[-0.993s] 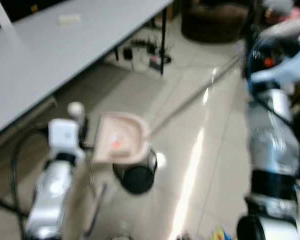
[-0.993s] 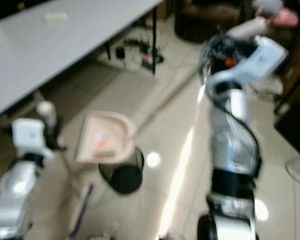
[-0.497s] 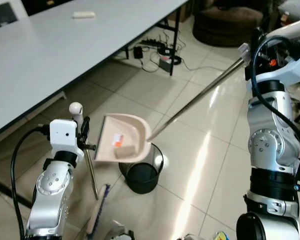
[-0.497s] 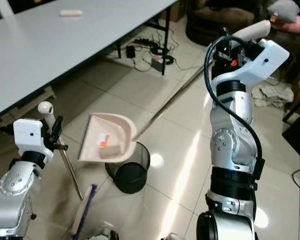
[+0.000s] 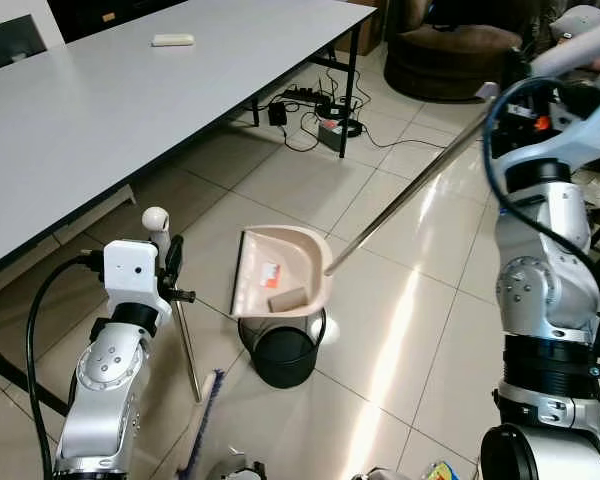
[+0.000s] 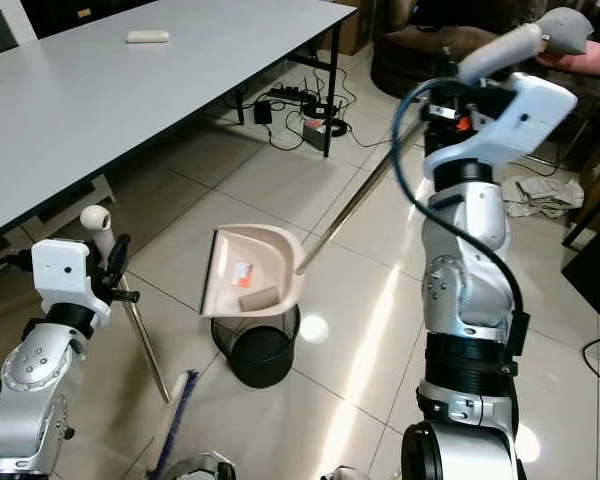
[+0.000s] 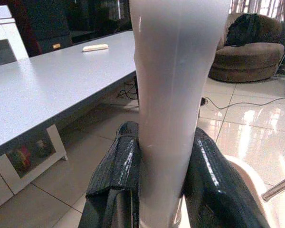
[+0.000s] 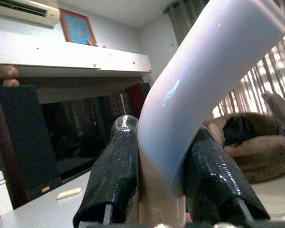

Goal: Sweep floor

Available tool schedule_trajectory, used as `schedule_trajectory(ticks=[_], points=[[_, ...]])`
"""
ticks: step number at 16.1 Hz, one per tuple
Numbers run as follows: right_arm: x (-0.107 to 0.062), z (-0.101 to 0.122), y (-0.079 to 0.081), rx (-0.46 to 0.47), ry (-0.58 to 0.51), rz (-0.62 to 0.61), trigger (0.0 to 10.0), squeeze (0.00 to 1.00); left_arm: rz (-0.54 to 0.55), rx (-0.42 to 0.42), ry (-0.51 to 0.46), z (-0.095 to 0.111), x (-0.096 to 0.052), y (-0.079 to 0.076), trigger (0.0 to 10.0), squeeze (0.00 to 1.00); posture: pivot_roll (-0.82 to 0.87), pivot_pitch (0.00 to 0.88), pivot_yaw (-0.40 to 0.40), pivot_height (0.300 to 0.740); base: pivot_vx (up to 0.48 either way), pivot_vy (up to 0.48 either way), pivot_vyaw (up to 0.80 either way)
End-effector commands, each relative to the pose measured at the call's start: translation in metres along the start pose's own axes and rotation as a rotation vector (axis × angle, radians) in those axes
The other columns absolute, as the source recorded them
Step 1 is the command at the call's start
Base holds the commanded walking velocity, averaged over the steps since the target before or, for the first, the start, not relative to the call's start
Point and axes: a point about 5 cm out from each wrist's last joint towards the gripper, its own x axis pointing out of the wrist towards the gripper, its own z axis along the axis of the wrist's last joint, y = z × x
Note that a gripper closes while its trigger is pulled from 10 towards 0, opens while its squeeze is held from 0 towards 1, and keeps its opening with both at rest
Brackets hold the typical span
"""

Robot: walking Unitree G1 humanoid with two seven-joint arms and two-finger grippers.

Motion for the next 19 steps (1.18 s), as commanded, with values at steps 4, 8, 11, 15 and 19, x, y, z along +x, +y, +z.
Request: schedule_trajectory(ticks=[4, 8, 11, 15, 19], points=[[0.0, 0.001, 0.024, -0.136, -0.131, 0.178, 10.0, 0.0, -0.01, 0.011, -0.009, 0.001, 0.0, -0.003, 10.0, 0.0, 0.03, 0.06, 0.022, 0.74, 0.0, 0.0, 0.0], [-0.009, -0.017, 0.047, -0.197, -0.139, 0.332, 10.0, 0.0, -0.013, 0.014, -0.013, 0.001, -0.001, -0.005, 10.0, 0.0, 0.05, 0.062, 0.014, 0.74, 0.0, 0.0, 0.0], [-0.019, -0.03, 0.071, -0.218, -0.157, 0.462, 10.0, 0.0, -0.013, 0.014, -0.011, 0.001, -0.003, -0.004, 10.0, 0.0, 0.05, 0.071, 0.01, 0.74, 0.0, 0.0, 0.0], [-0.041, -0.044, 0.107, -0.258, -0.178, 0.676, 10.0, 0.0, -0.02, 0.028, -0.012, 0.001, -0.003, -0.005, 10.0, 0.0, 0.06, 0.081, 0.006, 0.74, 0.0, 0.0, 0.0], [-0.052, -0.051, 0.12, -0.243, -0.169, 0.765, 10.0, 0.0, -0.016, 0.025, -0.008, 0.0, -0.006, -0.006, 10.0, 0.0, 0.06, 0.088, -0.004, 0.74, 0.0, 0.0, 0.0]])
